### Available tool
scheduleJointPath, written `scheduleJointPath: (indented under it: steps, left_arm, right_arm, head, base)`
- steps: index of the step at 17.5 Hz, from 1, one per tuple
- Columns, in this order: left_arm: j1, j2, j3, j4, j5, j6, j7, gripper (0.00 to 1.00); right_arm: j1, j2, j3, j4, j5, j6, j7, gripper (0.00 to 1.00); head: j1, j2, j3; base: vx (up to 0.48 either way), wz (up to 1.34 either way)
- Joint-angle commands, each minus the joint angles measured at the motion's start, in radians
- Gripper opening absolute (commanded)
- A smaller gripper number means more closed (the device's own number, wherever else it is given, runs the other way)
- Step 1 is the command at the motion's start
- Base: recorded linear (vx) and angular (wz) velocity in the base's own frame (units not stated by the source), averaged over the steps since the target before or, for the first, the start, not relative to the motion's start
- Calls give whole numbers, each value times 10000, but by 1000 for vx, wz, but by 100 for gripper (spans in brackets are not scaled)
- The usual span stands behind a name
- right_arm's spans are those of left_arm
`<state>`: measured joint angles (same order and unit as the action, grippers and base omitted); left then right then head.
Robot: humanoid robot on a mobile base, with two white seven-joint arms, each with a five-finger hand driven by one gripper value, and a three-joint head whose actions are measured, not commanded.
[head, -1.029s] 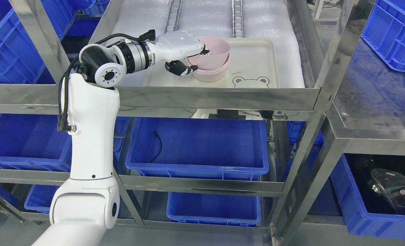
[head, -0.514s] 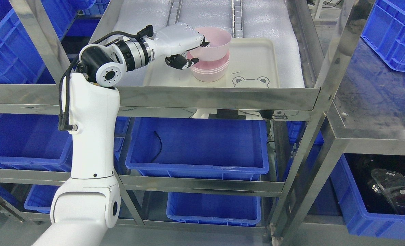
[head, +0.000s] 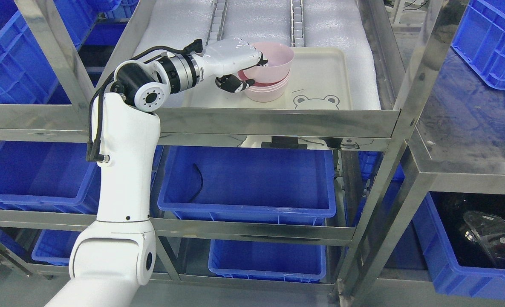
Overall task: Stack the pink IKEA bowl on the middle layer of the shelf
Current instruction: 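Lower the pink bowl onto the frog-print tray on the middle shelf, then open the left hand and lift it away from the bowl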
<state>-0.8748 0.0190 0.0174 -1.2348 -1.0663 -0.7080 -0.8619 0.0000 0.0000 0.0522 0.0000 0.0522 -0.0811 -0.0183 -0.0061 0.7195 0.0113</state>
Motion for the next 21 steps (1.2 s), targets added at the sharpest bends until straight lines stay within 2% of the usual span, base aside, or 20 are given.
scheduleJointPath:
  steps: [1,3,5,6,12,13,16,18,21]
  left_arm:
    - [-11,-15,132,552,-336,-23,-48,9]
    - [-11,-15,163,537,-336,-23,-48,11]
    - [-118,-15,194,491,-336,-23,-48,22]
    - [-164,-15,270,490,-321,-23,-48,43]
    - [-731,-15,683,399,213,-23,13,88]
    - [-914,-15,821,383,824,8,-2,91]
    - [-1131,-15,762,383,3690,329,-140,92]
    - [-1131,-15,731,383,4691,330,-125,93]
    - [-887,-15,-553,291,6867,345,165,93]
  right_arm:
    - [46,-175,0,-175,0,-2,-2,100]
    - [47,-175,0,-175,0,-2,-2,100]
    - [31,-175,0,-175,0,-2,-2,100]
    - [46,-175,0,-175,0,-2,-2,100]
    - [31,-175,0,-175,0,-2,-2,100]
    - [31,-175,0,-175,0,-2,-2,100]
    - [47,-175,0,-175,0,-2,-2,100]
    - [46,-175,0,-175,0,-2,-2,100]
    - [46,-175,0,-175,0,-2,-2,100]
  head:
    - [0,0,0]
    - [0,0,0]
    - [0,0,0]
    - [0,0,0]
    - [0,0,0]
    - [0,0,0]
    - [0,0,0]
    - [0,0,0]
    - [0,0,0]
  base:
    - [0,0]
    - [0,0]
    - [0,0]
    - [0,0]
    - [0,0]
    - [0,0]
    - [0,0]
    - [0,0]
    - [-6,0]
